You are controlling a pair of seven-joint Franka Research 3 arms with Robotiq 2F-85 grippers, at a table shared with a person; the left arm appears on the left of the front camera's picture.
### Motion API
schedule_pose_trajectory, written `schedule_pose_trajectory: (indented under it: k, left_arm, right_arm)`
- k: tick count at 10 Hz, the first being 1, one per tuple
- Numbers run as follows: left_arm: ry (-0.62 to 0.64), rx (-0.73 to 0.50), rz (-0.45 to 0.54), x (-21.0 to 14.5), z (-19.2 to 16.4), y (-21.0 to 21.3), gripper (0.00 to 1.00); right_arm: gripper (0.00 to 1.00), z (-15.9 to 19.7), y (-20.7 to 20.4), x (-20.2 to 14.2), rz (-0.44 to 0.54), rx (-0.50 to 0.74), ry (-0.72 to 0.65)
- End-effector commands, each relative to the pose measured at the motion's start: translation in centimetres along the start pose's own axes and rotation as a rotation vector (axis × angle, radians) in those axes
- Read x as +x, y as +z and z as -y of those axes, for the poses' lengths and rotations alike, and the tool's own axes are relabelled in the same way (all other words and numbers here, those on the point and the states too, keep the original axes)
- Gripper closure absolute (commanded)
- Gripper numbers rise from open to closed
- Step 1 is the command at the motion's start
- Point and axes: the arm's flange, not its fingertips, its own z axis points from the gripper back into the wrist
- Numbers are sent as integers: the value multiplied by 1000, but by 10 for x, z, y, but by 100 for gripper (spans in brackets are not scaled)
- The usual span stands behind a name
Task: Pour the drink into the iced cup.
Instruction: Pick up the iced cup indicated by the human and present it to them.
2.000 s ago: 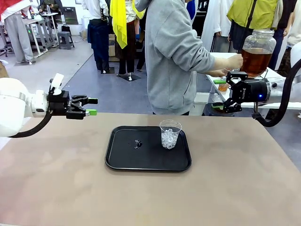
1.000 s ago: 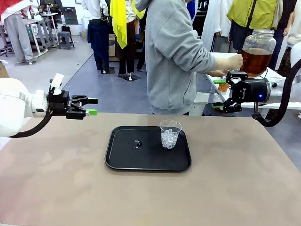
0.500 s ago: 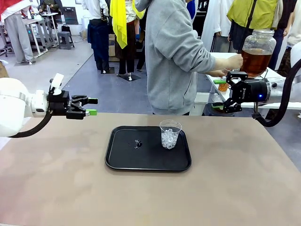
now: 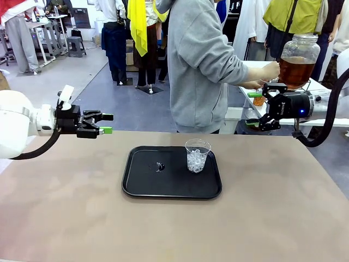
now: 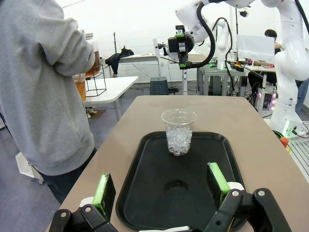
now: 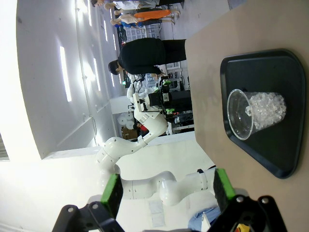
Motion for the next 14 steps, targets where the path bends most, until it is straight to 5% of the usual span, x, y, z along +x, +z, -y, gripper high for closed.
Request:
schedule_pose_trajectory:
  k: [1, 14]
  left_arm:
    - [3, -4, 3, 2, -1, 0, 0]
    - [3, -4, 3, 2, -1, 0, 0]
  right_arm:
    - [0, -2, 0, 0, 6, -2, 1]
    - [0, -2, 0, 0, 6, -2, 1]
